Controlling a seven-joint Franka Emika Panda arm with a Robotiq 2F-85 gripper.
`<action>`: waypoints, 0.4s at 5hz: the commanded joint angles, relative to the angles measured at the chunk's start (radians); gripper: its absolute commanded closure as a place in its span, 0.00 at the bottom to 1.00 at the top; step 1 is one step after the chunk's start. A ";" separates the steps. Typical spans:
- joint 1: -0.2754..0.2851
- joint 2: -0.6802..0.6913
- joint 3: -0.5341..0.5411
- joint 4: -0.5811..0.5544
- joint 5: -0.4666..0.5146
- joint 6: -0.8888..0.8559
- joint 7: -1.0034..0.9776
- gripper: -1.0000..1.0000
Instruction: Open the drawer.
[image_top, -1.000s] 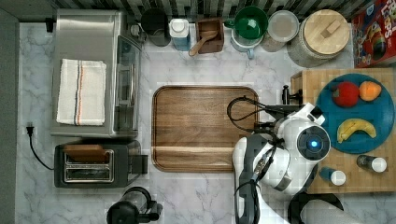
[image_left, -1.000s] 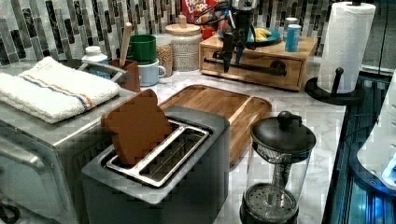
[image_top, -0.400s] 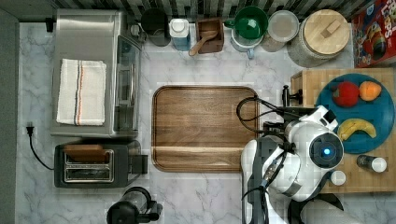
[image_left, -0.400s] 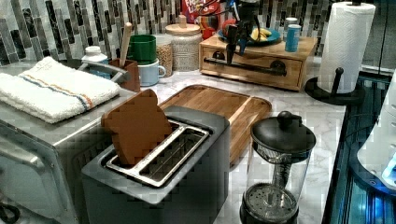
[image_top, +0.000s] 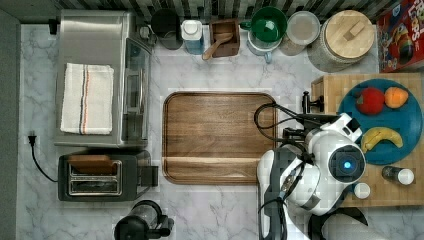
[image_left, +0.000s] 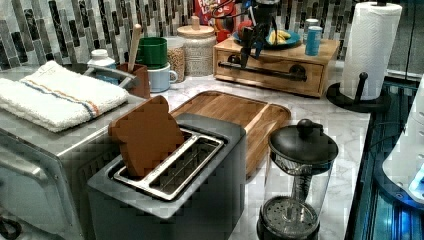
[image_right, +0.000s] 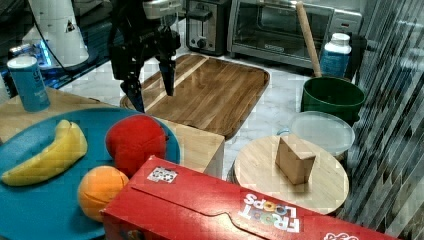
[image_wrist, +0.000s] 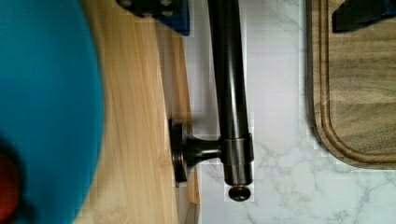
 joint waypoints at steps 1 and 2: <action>0.002 0.063 0.024 -0.036 0.043 0.162 -0.054 0.00; 0.068 0.004 -0.028 -0.049 -0.078 0.070 0.100 0.00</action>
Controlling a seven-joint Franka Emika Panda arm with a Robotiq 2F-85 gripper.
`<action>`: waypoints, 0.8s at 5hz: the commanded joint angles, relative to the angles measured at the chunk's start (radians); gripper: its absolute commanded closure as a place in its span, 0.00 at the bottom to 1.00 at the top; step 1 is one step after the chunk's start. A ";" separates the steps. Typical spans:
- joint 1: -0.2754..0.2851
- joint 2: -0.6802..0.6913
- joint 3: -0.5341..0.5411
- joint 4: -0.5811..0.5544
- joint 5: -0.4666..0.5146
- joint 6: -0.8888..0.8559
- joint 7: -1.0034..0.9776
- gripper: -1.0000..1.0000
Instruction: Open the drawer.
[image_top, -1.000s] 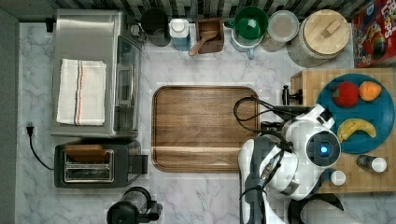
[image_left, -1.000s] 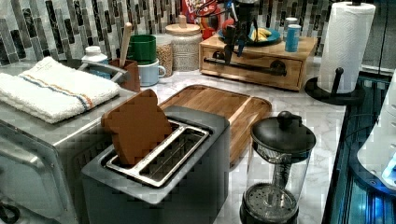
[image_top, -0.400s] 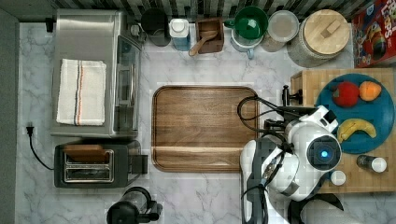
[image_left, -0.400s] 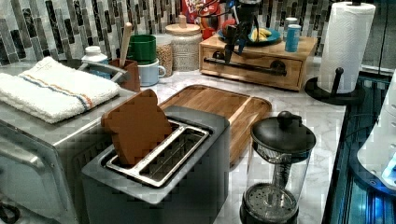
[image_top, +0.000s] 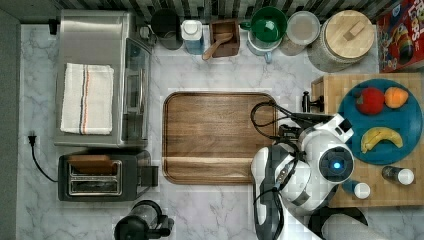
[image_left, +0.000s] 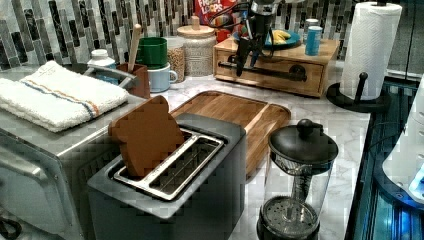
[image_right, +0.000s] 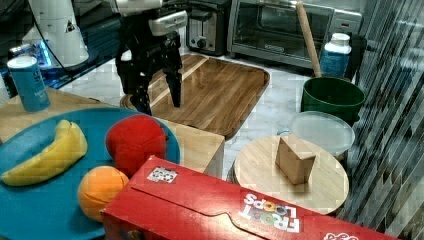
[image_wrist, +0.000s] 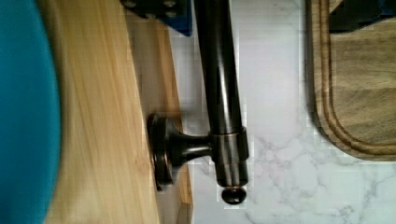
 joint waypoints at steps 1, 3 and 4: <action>0.113 -0.086 -0.073 -0.032 -0.192 -0.095 0.159 0.00; 0.151 -0.085 0.002 -0.063 -0.153 -0.066 0.270 0.00; 0.167 -0.003 0.064 -0.059 -0.070 0.031 0.235 0.00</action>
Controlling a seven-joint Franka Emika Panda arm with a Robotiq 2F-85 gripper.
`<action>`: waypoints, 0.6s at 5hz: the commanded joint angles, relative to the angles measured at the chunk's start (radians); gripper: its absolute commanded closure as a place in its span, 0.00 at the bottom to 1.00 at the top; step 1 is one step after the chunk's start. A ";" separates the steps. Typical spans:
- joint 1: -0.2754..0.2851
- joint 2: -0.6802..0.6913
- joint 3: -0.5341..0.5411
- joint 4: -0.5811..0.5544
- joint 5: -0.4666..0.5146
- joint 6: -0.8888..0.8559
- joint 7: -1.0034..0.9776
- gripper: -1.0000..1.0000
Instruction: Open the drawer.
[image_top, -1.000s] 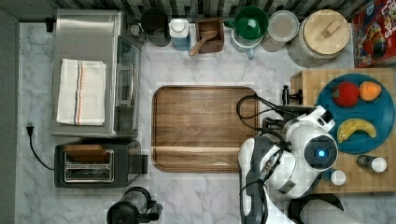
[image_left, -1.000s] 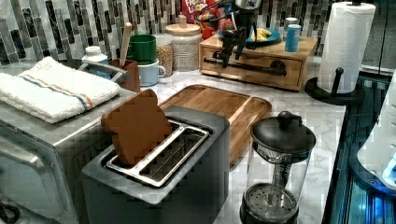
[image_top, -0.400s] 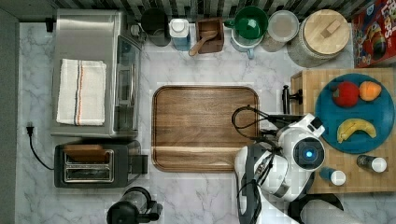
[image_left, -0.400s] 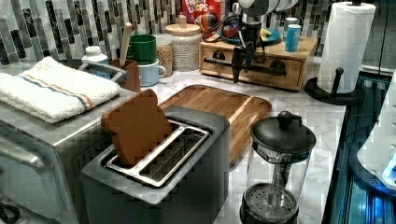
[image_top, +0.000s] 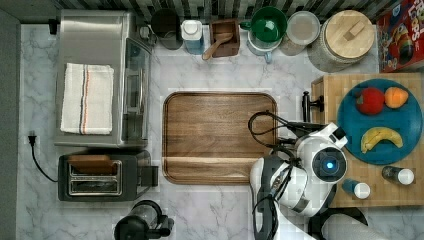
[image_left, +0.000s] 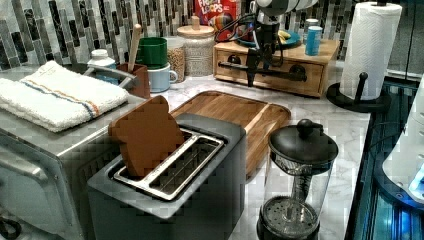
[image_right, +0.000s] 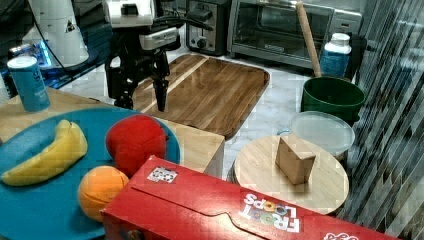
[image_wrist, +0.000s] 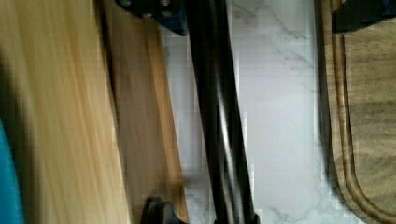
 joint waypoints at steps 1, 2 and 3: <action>0.092 0.103 0.196 -0.016 0.144 0.240 0.006 0.00; 0.093 0.090 0.254 -0.035 0.187 0.210 -0.017 0.00; 0.233 -0.001 0.195 -0.089 0.089 0.139 0.198 0.00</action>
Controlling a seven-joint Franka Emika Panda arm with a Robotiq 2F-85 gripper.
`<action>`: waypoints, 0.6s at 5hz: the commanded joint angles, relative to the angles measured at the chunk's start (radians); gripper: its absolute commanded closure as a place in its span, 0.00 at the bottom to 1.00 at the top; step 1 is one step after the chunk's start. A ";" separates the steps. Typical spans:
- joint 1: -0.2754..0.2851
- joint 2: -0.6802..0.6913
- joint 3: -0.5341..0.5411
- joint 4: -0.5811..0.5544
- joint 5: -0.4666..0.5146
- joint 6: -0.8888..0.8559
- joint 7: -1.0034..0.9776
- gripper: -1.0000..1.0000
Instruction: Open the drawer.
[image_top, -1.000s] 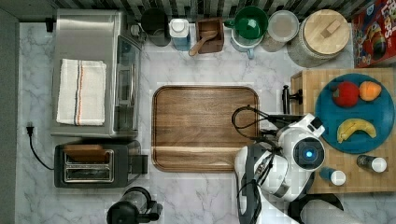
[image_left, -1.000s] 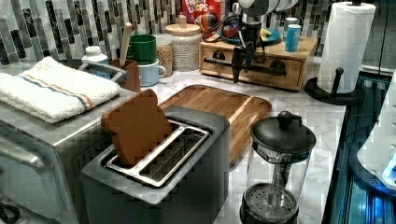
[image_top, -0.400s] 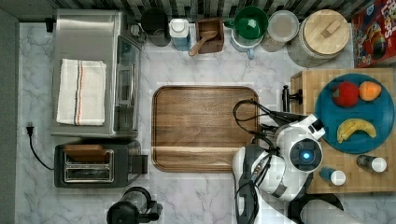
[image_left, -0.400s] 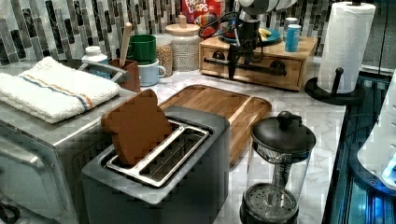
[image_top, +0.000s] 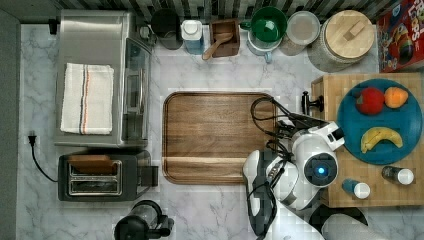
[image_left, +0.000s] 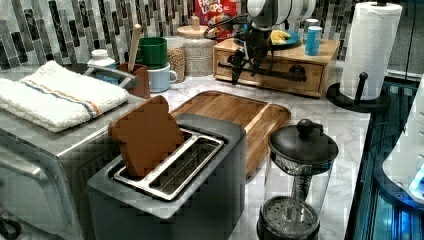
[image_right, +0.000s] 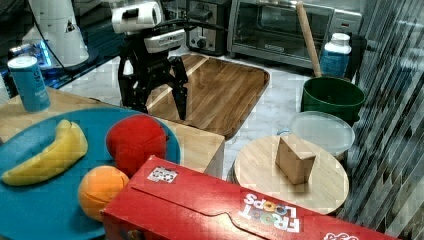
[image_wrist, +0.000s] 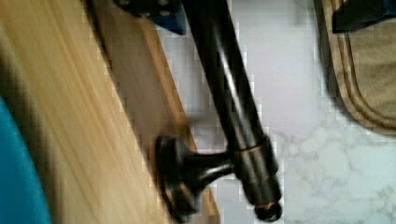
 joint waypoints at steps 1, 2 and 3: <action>0.374 -0.138 0.078 -0.096 -0.178 -0.200 0.326 0.00; 0.403 -0.137 0.099 -0.099 -0.198 -0.185 0.388 0.00; 0.375 -0.177 0.131 -0.134 -0.164 -0.171 0.348 0.00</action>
